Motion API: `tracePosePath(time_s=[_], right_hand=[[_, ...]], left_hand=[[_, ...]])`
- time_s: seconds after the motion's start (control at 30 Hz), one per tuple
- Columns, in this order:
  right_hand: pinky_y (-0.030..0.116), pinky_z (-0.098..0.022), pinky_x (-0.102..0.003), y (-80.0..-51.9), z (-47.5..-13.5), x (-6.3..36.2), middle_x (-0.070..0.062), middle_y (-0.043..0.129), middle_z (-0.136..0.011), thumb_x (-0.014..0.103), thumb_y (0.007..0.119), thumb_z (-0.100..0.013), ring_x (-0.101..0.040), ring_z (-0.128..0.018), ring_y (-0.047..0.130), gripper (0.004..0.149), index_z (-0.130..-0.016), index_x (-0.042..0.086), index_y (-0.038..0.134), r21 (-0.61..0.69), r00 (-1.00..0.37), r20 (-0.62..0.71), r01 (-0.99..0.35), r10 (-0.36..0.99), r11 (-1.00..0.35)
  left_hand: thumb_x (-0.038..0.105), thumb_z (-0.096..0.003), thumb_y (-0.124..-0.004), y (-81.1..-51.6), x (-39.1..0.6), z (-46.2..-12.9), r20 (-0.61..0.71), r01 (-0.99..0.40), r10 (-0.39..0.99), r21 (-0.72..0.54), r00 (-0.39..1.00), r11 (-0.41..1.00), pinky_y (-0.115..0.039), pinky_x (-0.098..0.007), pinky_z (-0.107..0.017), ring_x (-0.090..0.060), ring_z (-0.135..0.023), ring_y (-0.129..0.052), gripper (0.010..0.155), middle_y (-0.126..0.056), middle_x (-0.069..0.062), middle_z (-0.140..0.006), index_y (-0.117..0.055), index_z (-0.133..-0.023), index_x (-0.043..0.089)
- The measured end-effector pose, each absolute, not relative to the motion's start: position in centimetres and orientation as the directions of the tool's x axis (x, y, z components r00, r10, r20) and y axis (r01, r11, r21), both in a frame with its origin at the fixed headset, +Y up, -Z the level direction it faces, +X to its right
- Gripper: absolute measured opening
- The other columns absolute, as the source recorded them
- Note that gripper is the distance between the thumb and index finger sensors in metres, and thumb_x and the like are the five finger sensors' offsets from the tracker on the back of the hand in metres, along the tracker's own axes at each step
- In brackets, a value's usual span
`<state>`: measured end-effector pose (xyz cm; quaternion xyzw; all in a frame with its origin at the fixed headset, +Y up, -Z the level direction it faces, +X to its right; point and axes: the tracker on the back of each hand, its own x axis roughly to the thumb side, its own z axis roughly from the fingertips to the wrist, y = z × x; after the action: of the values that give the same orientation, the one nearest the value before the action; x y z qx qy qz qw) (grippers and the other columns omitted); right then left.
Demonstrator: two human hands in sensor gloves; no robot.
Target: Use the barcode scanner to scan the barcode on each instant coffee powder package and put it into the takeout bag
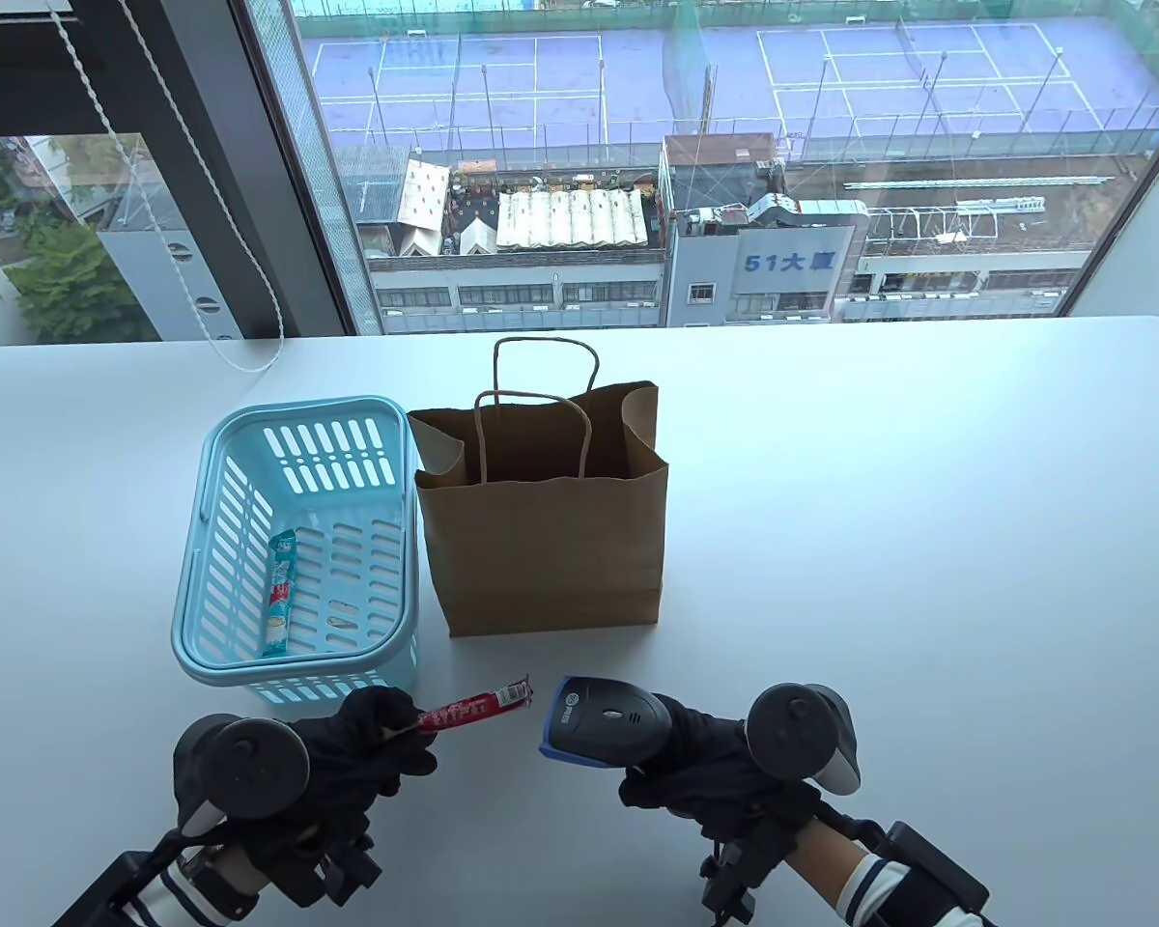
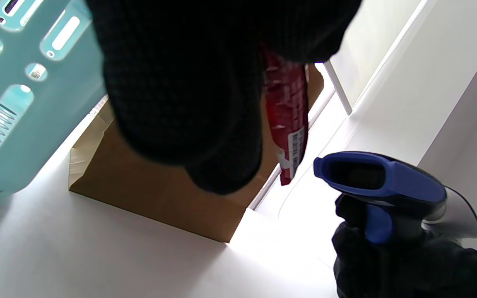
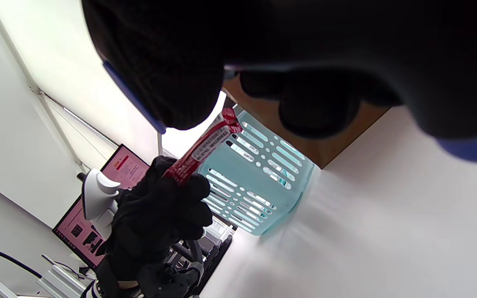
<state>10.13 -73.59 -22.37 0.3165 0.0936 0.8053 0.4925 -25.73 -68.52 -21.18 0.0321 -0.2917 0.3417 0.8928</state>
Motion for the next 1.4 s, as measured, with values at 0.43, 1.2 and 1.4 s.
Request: tracePosePath(time_s=[0.43, 1.2, 1.4], right_hand=[[0.080, -0.041, -0.054, -73.6, -22.5, 10.2, -0.017, 0.081, -0.078, 0.025, 0.089, -0.045, -0.037, -0.052, 0.094, 0.067, -0.097, -0.001, 0.055, 0.454, -0.310, 0.429, -0.738, 0.848, -0.499], [0.082, -0.036, -0.050, -75.2, -24.1, 12.5, -0.018, 0.081, -0.075, 0.030, 0.085, -0.050, -0.036, -0.047, 0.096, 0.063, -0.092, -0.004, 0.053, 0.469, -0.383, 0.089, -0.798, 0.920, -0.378], [0.082, -0.036, -0.050, -75.2, -24.1, 12.5, -0.018, 0.081, -0.075, 0.030, 0.085, -0.050, -0.036, -0.048, 0.096, 0.063, -0.092, -0.004, 0.053, 0.467, -0.377, 0.087, -0.802, 0.922, -0.372]], left_hand=[[0.033, -0.0402, -0.075, -68.8, -25.5, -21.0, 0.552, -0.619, 0.591, -0.163, 0.589, 0.769, -0.104, -0.015, -0.013, -0.009, -0.034, -0.121, 0.043, -0.101, -0.010, -0.060, -0.062, -0.077, 0.016], [0.035, -0.0397, -0.082, -54.0, -30.6, -19.7, 0.623, -0.650, 0.331, 0.393, 0.708, 0.650, -0.098, -0.027, -0.031, -0.019, -0.052, -0.113, 0.037, -0.095, -0.004, -0.078, -0.082, -0.077, 0.031], [0.039, -0.0382, -0.084, -46.4, -31.8, -26.8, 0.474, -0.563, 0.334, 0.512, 0.815, 0.649, -0.092, -0.034, -0.048, -0.021, -0.070, -0.103, 0.035, -0.087, 0.004, -0.084, -0.085, -0.073, 0.039]])
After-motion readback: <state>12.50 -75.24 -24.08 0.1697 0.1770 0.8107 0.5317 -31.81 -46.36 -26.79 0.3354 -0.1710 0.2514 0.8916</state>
